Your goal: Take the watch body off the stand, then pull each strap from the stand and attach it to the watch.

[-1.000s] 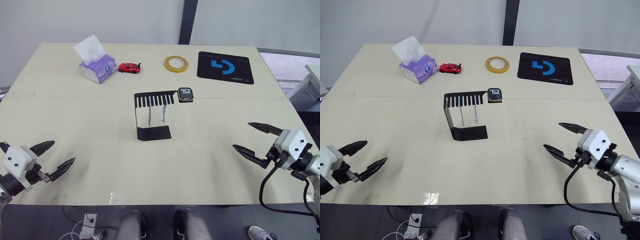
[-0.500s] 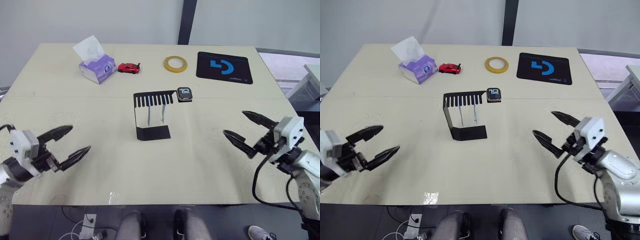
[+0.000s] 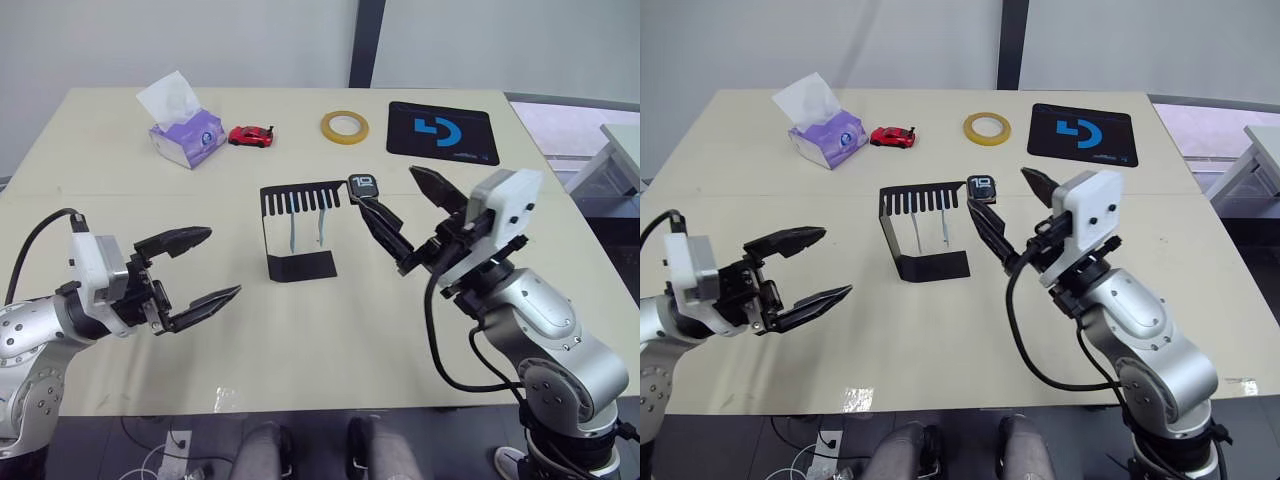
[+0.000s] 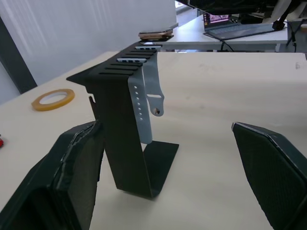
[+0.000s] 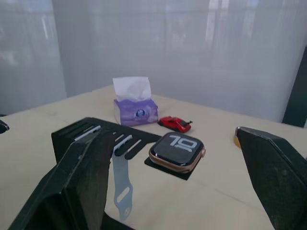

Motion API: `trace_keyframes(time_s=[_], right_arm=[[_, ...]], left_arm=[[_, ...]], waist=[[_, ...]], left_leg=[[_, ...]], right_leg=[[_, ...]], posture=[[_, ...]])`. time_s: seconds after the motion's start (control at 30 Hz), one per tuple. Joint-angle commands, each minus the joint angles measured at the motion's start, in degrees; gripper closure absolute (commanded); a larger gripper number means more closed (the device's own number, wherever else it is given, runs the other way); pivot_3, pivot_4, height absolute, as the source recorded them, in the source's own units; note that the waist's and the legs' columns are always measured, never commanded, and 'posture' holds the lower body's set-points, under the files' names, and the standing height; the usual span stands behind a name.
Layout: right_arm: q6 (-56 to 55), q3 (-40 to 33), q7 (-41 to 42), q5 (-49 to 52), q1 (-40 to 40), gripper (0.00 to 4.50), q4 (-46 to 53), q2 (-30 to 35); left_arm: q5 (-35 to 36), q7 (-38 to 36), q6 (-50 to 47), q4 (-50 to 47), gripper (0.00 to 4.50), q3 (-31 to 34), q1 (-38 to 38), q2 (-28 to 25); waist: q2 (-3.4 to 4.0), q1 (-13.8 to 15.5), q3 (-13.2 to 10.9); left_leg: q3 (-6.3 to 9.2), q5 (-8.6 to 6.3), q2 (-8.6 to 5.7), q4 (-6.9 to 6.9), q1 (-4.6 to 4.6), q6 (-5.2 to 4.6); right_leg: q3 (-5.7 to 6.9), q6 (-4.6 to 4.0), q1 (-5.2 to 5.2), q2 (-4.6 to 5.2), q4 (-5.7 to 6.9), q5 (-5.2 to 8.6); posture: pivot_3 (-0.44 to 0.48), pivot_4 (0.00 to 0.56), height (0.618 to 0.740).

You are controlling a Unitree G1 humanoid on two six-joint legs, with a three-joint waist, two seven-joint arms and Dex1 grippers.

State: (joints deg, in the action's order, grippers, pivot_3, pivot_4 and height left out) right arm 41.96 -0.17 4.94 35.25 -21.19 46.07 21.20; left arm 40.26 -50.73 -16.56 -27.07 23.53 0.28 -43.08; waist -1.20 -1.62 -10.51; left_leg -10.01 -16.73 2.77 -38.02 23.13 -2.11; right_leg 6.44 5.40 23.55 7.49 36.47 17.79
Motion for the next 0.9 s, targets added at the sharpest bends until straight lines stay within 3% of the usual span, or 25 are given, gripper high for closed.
trace_keyframes(time_s=[0.03,0.37,0.9], right_arm=[[3.2,1.3,-5.5,-1.7,-3.5,0.17,2.6,-2.7],[15.7,4.7,-16.5,-6.2,-12.8,0.17,-0.9,-12.3],[18.9,6.3,-18.6,-13.2,-14.6,0.17,-4.3,-20.5]], left_arm=[[1.4,1.1,-0.7,-3.1,0.0,-0.6,-0.9,0.4],[3.3,2.7,-3.9,-5.9,0.0,-3.3,-3.3,0.8],[4.8,2.9,-6.7,-7.0,0.0,-0.8,-1.8,-0.8]], waist=[[0.0,0.0,0.0],[0.0,-0.1,0.0],[0.02,-0.3,0.0]], left_leg=[[0.0,0.0,0.0,0.0,0.0,0.0],[-0.01,0.04,0.02,0.0,0.07,0.05],[-0.04,0.04,0.02,0.06,0.11,0.07]], right_leg=[[0.0,0.0,0.01,-0.01,0.01,0.0],[-0.01,-0.01,0.08,-0.11,0.05,0.0],[-0.04,-0.02,0.12,-0.3,0.02,0.02]], posture=[[0.0,0.15,0.74],[0.0,0.15,0.74],[0.0,0.15,0.74]])
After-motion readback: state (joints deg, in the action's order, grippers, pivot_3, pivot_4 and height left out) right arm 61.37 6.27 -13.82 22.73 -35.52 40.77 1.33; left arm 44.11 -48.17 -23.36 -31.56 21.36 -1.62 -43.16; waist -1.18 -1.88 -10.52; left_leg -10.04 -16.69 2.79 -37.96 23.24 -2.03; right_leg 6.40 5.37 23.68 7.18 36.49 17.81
